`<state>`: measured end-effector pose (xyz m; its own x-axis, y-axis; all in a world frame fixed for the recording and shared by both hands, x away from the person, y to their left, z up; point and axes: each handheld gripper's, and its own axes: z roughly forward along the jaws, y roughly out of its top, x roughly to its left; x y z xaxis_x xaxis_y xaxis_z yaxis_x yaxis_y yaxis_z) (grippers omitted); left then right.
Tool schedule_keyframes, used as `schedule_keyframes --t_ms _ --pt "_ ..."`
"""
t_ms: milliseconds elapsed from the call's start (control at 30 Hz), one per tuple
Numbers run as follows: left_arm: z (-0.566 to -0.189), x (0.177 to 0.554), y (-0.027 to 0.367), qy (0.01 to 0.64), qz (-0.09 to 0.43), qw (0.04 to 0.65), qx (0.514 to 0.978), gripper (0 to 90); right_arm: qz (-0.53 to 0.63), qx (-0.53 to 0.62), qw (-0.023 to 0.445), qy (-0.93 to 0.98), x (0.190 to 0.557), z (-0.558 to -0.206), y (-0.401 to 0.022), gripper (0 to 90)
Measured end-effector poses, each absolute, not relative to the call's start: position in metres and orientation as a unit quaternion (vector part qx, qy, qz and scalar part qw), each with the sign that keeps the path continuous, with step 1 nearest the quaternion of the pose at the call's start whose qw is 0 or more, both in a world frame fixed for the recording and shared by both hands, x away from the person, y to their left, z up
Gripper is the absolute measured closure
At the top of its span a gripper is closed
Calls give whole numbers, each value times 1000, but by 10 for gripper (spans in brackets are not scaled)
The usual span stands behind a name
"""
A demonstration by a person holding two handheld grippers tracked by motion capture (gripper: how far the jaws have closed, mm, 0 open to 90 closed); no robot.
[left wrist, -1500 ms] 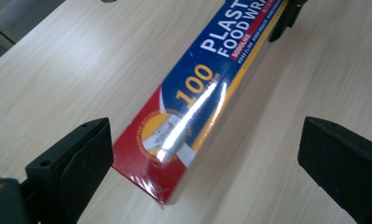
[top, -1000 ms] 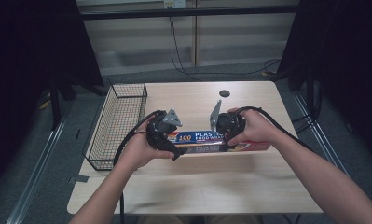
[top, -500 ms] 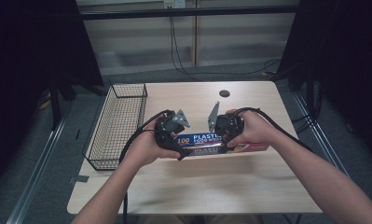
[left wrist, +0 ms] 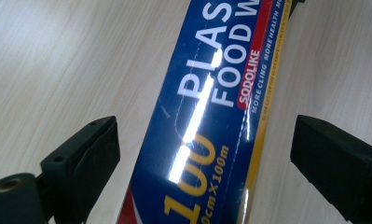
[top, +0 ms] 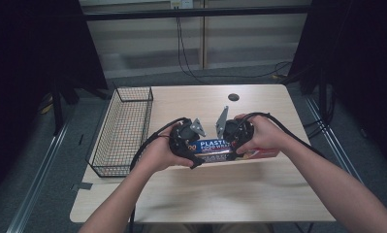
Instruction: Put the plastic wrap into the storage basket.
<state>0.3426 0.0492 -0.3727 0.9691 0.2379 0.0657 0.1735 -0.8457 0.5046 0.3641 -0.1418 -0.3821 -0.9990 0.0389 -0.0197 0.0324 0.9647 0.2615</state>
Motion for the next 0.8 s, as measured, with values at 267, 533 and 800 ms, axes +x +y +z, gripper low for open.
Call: schedule_keyframes --t_ms 267,533,800 --pt "-379 344 41 92 67 246 962 167 132 14 18 991 363 -382 -141 429" --pt "-380 345 38 85 64 246 963 255 136 13 18 990 361 -379 -141 429" --pt "-379 345 37 66 65 231 969 287 137 6 23 990 360 -377 -139 429"
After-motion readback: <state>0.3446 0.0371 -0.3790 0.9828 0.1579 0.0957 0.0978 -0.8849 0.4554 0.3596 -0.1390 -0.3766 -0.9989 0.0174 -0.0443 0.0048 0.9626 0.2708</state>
